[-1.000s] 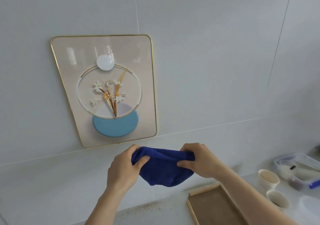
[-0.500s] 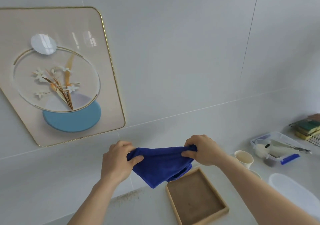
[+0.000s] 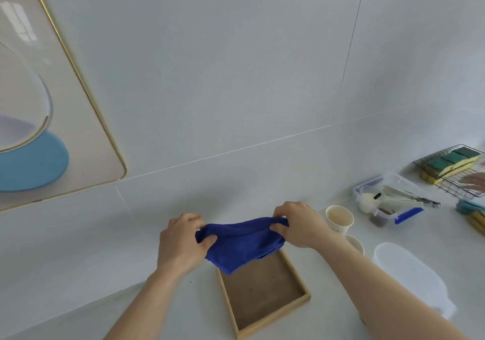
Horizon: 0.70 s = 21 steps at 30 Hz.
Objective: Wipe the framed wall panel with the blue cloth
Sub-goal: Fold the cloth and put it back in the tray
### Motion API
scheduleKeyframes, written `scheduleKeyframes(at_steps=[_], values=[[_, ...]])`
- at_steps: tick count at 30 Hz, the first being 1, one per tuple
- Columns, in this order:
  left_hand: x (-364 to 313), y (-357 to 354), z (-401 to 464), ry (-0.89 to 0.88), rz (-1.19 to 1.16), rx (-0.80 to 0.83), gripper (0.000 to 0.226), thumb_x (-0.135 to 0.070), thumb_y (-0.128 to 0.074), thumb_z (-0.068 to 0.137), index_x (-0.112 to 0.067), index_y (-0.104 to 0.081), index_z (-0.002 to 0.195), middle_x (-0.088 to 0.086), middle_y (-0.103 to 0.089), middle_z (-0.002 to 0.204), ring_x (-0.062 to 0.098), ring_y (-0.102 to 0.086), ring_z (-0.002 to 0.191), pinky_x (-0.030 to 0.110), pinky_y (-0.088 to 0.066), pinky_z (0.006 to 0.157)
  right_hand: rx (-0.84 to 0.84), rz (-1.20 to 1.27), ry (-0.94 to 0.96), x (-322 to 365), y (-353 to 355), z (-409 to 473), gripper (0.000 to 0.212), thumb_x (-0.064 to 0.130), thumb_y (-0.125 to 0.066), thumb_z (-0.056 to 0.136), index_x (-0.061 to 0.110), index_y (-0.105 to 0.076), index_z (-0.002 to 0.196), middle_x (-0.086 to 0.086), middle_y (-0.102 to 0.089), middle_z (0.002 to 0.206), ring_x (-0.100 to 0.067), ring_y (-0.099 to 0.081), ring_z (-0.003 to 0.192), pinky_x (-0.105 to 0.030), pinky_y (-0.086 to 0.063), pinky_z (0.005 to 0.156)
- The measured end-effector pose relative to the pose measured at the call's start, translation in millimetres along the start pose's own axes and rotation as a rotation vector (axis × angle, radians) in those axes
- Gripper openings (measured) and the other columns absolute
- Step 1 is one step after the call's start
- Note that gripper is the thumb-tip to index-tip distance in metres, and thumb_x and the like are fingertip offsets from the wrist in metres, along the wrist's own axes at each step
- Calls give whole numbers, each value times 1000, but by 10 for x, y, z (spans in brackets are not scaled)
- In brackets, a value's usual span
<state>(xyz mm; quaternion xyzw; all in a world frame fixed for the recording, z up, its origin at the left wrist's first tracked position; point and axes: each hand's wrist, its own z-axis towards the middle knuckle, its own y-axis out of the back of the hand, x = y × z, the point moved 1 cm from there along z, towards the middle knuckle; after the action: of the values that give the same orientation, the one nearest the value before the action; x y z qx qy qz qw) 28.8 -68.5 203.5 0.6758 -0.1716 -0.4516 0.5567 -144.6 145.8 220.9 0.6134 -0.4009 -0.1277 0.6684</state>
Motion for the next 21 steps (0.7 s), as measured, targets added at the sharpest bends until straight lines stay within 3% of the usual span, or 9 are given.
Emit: scheduleKeyframes(at_steps=[5, 9, 14, 17, 19, 21], values=[[-10, -537, 30, 82, -23, 85, 33, -45, -65, 93, -28, -68, 121, -12, -55, 144, 19, -47, 135, 33, -40, 105, 31, 27, -71, -317, -453, 146, 20, 36, -62, 101, 22, -73, 112, 2, -64, 110, -22, -57, 94, -35, -44, 77], [26, -981, -20, 145, -39, 116, 33, -46, -65, 93, -27, -68, 120, -12, -59, 135, 17, -51, 127, 30, -42, 99, 52, 31, -92, -472, -878, 199, 20, 37, -60, 102, 20, -68, 108, -2, -63, 112, -29, -61, 105, -35, -43, 76], [132, -1541, -155, 185, -18, 186, 31, -44, -57, 98, -29, -63, 125, -11, -59, 135, 16, -52, 125, 32, -47, 102, 63, 51, -129, -637, -1456, 119, 24, 35, -54, 106, 26, -64, 126, 2, -62, 128, -24, -57, 118, -38, -52, 94], [227, -1812, -304, 175, 58, 258, 49, -43, -49, 102, -30, -43, 149, -7, -44, 154, 19, -41, 142, 34, -39, 115, 145, 2, -122, -746, -1776, -14, 41, 36, -49, 109, 28, -49, 150, 1, -50, 154, -24, -46, 142, -37, -44, 109], [285, -1921, -409, 146, 131, 333, 66, -47, -44, 103, -31, -19, 162, -3, -21, 169, 22, -24, 155, 37, -26, 125, 269, -74, -81, -810, -1952, -109, 56, 42, -47, 109, 28, -34, 161, -3, -32, 170, -28, -25, 158, -40, -29, 126], [326, -1983, -491, 111, 207, 425, 75, -54, -40, 102, -36, 0, 163, -1, -3, 174, 27, -5, 161, 42, -12, 130, 352, -154, -49, -864, -2071, -191, 68, 51, -45, 107, 28, -20, 166, -6, -16, 176, -29, -4, 164, -46, -10, 133]])
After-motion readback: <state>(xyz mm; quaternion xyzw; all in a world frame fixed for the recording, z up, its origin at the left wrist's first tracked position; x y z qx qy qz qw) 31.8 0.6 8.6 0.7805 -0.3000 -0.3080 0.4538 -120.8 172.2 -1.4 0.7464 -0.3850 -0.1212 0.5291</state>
